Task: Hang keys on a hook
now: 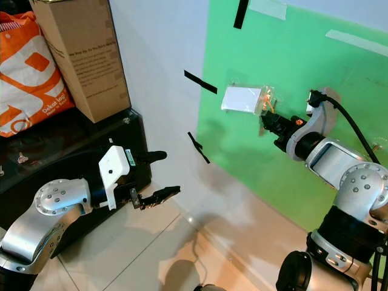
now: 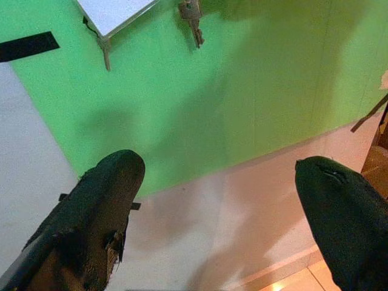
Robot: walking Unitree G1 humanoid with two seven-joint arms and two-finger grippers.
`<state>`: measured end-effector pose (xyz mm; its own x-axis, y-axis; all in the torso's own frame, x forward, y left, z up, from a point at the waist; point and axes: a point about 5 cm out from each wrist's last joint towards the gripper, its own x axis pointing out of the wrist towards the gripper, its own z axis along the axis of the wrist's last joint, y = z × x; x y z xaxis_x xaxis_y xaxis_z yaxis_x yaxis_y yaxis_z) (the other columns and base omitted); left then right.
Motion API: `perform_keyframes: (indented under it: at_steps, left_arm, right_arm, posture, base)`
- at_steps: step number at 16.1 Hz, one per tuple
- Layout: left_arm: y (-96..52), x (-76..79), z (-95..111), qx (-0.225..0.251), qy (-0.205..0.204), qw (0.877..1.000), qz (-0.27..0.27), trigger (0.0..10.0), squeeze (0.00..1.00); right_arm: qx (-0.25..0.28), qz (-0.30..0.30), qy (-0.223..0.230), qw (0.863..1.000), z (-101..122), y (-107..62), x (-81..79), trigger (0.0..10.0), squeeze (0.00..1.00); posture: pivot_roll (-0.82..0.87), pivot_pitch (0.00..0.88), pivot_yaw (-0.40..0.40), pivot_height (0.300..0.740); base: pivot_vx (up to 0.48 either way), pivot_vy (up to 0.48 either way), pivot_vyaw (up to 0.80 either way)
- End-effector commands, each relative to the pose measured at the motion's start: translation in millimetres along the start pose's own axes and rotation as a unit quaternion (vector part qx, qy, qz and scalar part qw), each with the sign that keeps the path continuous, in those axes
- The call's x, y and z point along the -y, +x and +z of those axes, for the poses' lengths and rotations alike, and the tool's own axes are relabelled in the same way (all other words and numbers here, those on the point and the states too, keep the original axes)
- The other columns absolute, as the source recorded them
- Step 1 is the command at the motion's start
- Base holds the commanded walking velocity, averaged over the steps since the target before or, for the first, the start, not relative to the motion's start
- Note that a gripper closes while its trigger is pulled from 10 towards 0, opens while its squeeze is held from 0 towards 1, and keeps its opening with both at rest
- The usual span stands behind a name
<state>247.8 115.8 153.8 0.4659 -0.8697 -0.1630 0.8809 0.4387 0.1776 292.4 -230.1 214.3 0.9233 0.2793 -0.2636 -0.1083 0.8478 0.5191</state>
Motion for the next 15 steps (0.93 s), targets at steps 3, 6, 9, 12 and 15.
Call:
perform_keyframes:
  at_steps: [3,6,9,12,15]
  left_arm:
    - [-0.3,-1.5,7.3,0.008,0.011,1.000,-0.005,10.0,0.00]
    - [-0.7,-1.1,7.3,0.007,0.009,1.000,-0.007,10.0,0.00]
    - [-0.9,-0.2,7.2,0.006,0.007,1.000,-0.008,10.0,0.00]
    - [-1.1,0.3,7.0,0.005,0.006,1.000,-0.010,10.0,0.00]
    - [-1.2,1.0,6.5,0.003,0.005,1.000,-0.011,10.0,0.00]
  right_arm:
    - [0.020,-0.021,0.024,0.999,7.4,0.5,5.5,10.0,0.00]
    - [0.015,-0.025,0.040,0.999,7.4,1.4,6.4,10.0,0.00]
    - [0.003,-0.026,0.043,0.999,4.2,1.6,6.5,10.0,0.00]
    - [-0.014,-0.023,0.038,0.999,0.5,1.4,4.8,10.0,0.00]
    - [-0.031,-0.022,0.034,0.999,-5.4,0.1,4.4,10.0,0.00]
  posture:
    - [-0.08,0.000,-0.028,0.740]
    - [-0.08,0.000,-0.030,0.740]
    - [-0.07,0.000,-0.030,0.740]
    - [-0.07,0.000,-0.031,0.740]
    - [-0.07,0.000,-0.032,0.740]
  base:
    - [0.000,0.000,0.00]
    - [0.000,0.000,0.00]
    - [0.000,0.000,0.00]
    - [0.000,0.000,0.00]
    - [0.000,0.000,0.00]
